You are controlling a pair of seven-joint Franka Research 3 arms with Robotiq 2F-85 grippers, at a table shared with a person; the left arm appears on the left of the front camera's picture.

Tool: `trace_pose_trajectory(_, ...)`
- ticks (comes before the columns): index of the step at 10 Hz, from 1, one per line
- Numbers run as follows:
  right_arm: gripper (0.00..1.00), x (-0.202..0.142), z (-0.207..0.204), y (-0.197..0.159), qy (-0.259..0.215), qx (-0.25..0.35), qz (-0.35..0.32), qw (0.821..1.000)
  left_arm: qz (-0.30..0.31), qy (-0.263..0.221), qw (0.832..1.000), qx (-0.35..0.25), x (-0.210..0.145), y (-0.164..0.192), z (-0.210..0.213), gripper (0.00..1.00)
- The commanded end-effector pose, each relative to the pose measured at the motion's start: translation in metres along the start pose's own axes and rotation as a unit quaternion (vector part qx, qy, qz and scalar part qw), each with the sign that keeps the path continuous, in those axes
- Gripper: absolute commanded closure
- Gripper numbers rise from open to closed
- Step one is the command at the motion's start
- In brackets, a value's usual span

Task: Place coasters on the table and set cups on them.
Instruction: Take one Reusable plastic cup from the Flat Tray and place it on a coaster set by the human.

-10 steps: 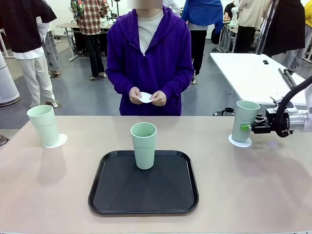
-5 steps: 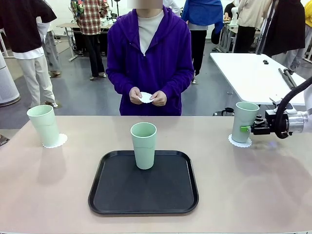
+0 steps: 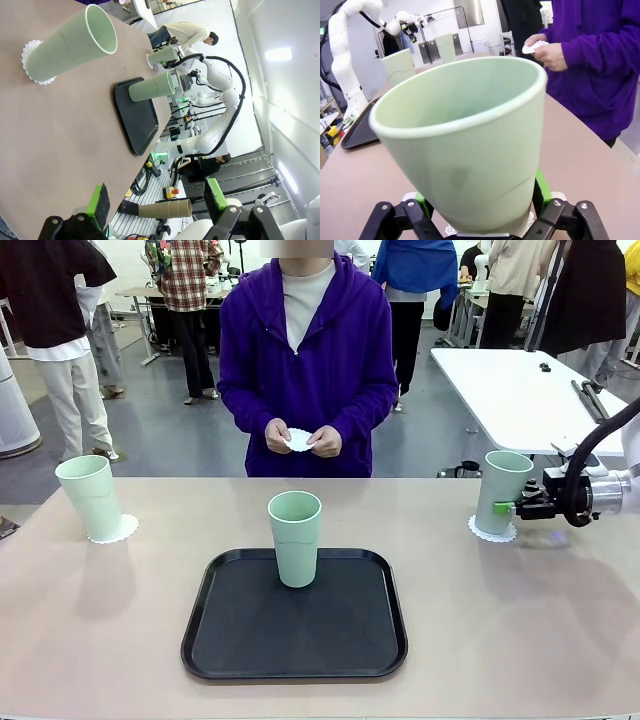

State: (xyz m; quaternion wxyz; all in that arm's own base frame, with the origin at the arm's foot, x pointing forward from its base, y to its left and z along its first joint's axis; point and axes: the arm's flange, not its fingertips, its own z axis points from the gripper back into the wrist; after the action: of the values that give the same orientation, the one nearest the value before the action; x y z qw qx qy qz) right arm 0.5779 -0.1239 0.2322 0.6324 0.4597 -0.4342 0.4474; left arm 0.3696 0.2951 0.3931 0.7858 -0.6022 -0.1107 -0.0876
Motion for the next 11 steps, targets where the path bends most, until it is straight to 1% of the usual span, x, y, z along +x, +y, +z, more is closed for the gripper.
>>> trace_pose_trajectory(1, 0.0, 0.003, 0.001, -0.008, 0.01, 0.011, -0.014, 1.0, 0.002, 0.0, 1.0, 0.005, 0.0, -0.002, 0.001, 0.0)
trace_pose_trajectory(6, 0.0, 0.004, 0.006, -0.009, 0.017, 0.016, -0.02, 1.0, 0.002, 0.0, 1.0, 0.005, 0.0, -0.002, 0.001, 0.0)
trace_pose_trajectory(11, 0.0, 0.003, 0.011, -0.014, 0.045, 0.027, -0.046, 0.998, 0.002, 0.0, 1.0, 0.005, 0.0, -0.002, 0.001, 0.0)
